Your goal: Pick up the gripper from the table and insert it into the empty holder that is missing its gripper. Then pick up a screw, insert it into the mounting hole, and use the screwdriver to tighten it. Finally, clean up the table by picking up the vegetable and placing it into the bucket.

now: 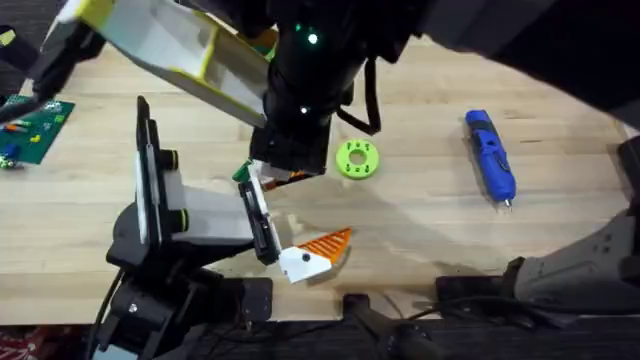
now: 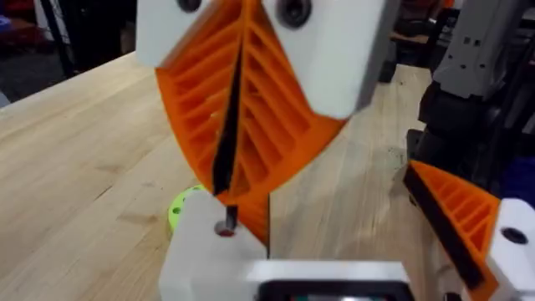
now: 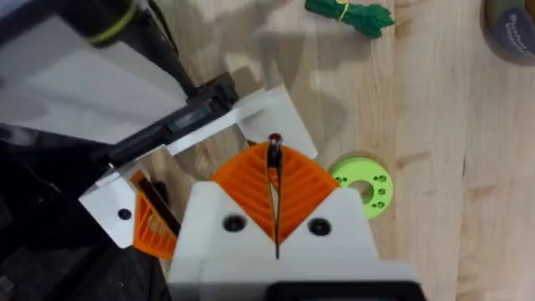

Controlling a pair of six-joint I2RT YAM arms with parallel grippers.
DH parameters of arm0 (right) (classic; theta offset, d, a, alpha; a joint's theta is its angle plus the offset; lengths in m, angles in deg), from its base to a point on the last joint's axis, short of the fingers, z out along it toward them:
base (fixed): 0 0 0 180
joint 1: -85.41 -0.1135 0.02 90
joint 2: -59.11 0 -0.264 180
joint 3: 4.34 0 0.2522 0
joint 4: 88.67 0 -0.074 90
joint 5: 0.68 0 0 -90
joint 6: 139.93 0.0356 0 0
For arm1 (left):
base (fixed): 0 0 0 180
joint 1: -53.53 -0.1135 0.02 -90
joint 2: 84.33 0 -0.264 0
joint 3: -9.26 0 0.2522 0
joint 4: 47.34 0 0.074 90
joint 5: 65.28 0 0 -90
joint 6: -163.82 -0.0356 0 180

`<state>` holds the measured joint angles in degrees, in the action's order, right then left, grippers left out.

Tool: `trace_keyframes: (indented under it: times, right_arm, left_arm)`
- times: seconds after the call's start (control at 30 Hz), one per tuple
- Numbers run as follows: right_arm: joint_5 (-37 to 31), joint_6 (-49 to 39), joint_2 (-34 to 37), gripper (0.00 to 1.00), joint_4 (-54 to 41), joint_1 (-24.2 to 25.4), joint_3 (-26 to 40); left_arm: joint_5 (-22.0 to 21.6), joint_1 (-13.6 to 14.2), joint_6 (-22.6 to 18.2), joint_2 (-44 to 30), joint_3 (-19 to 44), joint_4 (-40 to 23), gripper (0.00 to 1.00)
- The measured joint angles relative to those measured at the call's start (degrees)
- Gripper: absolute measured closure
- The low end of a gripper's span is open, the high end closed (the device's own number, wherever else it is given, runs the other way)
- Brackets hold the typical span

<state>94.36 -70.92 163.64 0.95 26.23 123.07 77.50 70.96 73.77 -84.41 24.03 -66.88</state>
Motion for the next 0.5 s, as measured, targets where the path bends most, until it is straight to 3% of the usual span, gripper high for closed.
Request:
trace_keyframes:
  times: [0.5]
  right_arm:
    - [0.6,-0.02,0.0,0.989,0.11,0.11,0.0]
  left_arm:
    - [0.0,0.0,0.0,0.0,0.0,0.0,0.014]
